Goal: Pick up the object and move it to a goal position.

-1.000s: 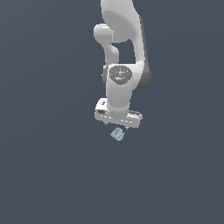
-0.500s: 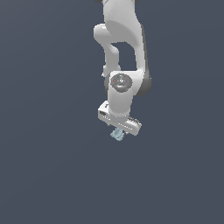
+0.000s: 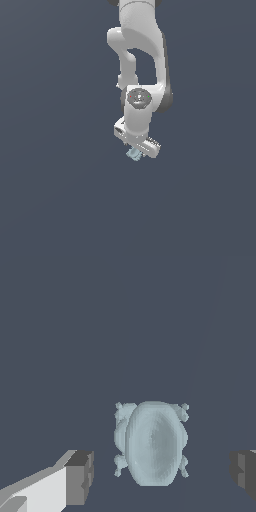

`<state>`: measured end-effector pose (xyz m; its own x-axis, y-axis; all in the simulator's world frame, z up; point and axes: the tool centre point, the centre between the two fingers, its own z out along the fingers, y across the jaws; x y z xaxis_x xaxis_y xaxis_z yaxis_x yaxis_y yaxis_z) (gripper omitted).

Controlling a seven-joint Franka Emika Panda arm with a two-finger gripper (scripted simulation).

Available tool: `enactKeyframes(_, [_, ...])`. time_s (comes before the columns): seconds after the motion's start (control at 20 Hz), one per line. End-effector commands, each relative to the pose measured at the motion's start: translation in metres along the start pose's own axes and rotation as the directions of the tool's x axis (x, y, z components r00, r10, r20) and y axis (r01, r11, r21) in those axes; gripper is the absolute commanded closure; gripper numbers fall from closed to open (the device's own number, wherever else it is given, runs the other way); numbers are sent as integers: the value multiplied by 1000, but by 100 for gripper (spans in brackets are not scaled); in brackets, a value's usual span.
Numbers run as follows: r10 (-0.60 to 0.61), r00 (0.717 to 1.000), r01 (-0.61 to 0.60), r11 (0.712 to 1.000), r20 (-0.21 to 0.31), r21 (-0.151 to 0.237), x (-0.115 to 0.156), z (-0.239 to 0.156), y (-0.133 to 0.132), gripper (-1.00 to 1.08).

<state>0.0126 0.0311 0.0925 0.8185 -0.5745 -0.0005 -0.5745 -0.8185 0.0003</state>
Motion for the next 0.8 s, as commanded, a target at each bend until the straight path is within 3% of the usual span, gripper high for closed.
enactKeyframes(0.0, [11,1000,-11,1000,0,0,0,1,0,-92])
enactKeyframes(0.3, [8,1000,-8,1000,0,0,0,7,0,-92])
enactKeyframes(0.75, [12,1000,-12,1000,0,0,-1,47,0,-92])
